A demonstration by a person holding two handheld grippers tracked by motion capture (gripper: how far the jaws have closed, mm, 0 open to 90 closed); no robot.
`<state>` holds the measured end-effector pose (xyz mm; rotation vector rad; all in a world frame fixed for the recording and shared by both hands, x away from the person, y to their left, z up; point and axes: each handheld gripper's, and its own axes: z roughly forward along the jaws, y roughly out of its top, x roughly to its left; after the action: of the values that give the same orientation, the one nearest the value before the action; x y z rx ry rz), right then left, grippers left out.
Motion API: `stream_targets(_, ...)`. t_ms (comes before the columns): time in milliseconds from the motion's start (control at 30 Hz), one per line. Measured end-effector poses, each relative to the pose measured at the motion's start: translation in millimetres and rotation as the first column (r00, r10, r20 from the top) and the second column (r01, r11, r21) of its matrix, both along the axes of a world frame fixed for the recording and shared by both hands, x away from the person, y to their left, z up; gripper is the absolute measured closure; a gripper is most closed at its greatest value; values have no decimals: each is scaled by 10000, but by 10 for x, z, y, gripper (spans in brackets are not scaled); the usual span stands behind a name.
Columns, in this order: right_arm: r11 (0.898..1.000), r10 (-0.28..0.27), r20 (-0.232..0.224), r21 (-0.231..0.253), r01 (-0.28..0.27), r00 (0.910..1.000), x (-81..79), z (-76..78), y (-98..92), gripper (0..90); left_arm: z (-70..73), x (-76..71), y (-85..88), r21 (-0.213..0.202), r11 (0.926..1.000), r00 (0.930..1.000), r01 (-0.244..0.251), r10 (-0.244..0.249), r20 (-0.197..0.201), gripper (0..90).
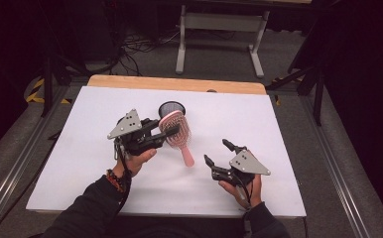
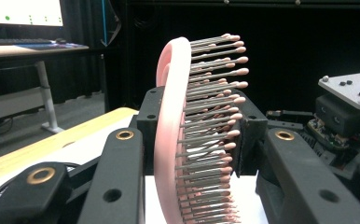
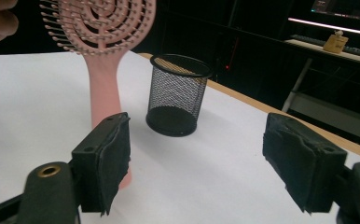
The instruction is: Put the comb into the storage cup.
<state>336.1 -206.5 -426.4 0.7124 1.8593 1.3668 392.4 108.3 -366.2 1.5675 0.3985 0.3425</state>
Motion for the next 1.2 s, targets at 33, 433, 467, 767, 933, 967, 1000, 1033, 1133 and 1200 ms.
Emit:
stream_targets(33, 10000, -66, -24, -54, 66, 10000, 1, -1, -38, 235, 4, 7, 10, 6, 10000, 10000, -31, 31, -28, 637)
stream_targets(433, 9983, -542, 12, -197, 542, 9985, -35, -2, -310, 200, 75, 27, 65, 263, 9995, 9998, -149, 147, 100, 636)
stream_targets(467, 9979, -602, 2, -222, 602, 9982, -32, -10, -333, 193, 86, 28, 68, 244, 9996, 9998, -157, 154, 114, 636)
stream_targets(767, 9963, -793, -223, -360, 785, 9966, -51, -59, -423, 137, 218, 46, 134, 383, 9986, 9987, -353, 339, 370, 636)
stream_targets(933, 9961, -743, -181, -488, 734, 9971, -58, -69, -383, 136, 297, 48, 177, 462, 9978, 9974, -486, 460, 554, 636)
stream_targets(967, 9961, -744, -189, -485, 734, 9971, -56, -72, -380, 134, 312, 50, 183, 431, 9978, 9971, -503, 477, 589, 637)
stream_targets(1000, 9962, -741, -225, -481, 730, 9970, -57, -74, -377, 128, 327, 51, 192, 454, 9976, 9969, -520, 492, 618, 637)
stream_targets(1033, 9961, -742, -239, -490, 730, 9970, -54, -76, -374, 123, 340, 55, 196, 424, 9978, 9969, -512, 485, 627, 637)
stream_targets(1133, 9962, -741, -301, -477, 727, 9968, -50, -78, -369, 118, 365, 65, 205, 486, 9973, 9964, -546, 512, 678, 636)
stream_targets(1200, 9962, -726, -319, -500, 709, 9969, -52, -80, -359, 117, 395, 75, 210, 486, 9973, 9962, -556, 522, 691, 636)
